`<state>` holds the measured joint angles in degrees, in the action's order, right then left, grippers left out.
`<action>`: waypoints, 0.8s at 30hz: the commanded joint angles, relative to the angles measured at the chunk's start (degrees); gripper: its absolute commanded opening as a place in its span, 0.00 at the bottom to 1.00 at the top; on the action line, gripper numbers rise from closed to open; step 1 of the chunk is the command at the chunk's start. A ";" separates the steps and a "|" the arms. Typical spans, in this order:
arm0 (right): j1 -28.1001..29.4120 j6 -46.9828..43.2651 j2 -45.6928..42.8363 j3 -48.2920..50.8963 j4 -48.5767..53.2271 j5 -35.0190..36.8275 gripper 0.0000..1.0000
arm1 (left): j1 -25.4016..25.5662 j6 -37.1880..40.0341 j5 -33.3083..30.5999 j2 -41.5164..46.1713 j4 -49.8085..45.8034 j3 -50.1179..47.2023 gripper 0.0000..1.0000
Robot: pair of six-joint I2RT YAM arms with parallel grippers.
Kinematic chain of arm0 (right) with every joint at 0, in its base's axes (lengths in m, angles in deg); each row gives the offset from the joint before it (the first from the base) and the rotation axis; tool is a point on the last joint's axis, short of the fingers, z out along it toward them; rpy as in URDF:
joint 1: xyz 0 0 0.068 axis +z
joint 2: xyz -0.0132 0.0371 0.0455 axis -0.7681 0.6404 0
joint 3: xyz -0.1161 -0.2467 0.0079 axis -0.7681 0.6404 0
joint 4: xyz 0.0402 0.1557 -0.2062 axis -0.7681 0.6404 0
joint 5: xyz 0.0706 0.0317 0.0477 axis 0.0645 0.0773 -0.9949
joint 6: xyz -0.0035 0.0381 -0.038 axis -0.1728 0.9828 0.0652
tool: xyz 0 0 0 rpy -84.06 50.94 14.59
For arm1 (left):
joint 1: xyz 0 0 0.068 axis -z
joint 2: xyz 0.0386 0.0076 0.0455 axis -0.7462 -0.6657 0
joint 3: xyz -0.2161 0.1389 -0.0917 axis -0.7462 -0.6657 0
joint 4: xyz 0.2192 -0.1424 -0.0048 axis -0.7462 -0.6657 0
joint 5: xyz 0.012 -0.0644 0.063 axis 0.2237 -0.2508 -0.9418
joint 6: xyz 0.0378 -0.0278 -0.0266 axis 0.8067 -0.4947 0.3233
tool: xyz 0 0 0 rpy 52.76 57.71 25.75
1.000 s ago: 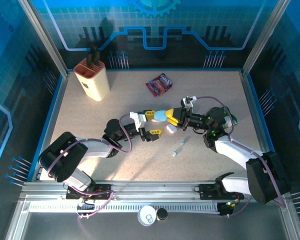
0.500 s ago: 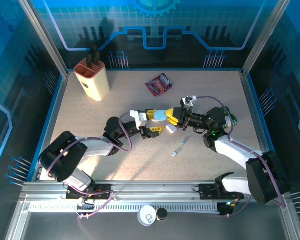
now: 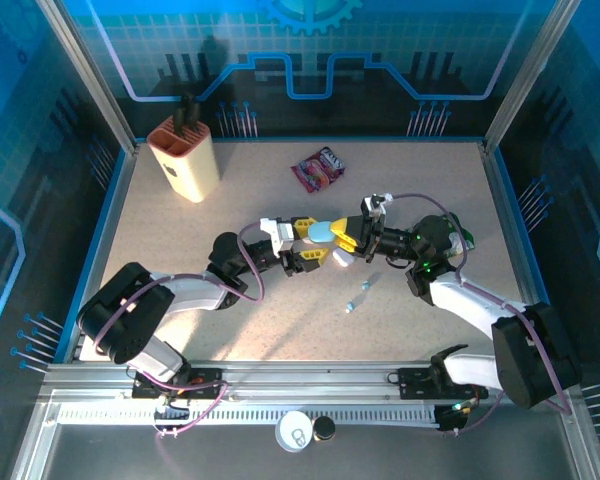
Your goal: Insert the wireless bluetooth earbuds into the charging case
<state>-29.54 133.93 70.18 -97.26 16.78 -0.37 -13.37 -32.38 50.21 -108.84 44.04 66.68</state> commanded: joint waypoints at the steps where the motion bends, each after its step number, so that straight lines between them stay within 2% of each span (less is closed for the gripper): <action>1: -0.26 -1.29 -0.93 0.33 -0.55 -0.10 0.13 | 0.36 -0.82 1.71 0.64 1.78 1.83 0.52; 8: -0.31 -1.93 -0.69 0.15 -0.18 -0.03 0.12 | 0.36 -2.25 2.25 0.18 1.79 2.26 0.49; 13: -0.43 -3.00 -0.54 0.15 1.11 -0.08 0.12 | 0.43 -2.47 2.79 -0.06 1.76 2.28 0.54; 19: -0.55 -1.96 -0.20 0.14 -0.34 0.09 0.12 | 0.43 -2.33 2.94 -0.26 1.79 2.27 0.44; 24: -0.70 0.18 0.15 0.09 -3.26 0.26 0.12 | 0.41 -1.73 2.70 -0.95 1.79 2.14 0.51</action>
<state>-29.65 133.13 70.20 -97.26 16.95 -1.12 -13.52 -34.06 50.72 -108.91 44.04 67.44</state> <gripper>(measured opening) 0.216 0.509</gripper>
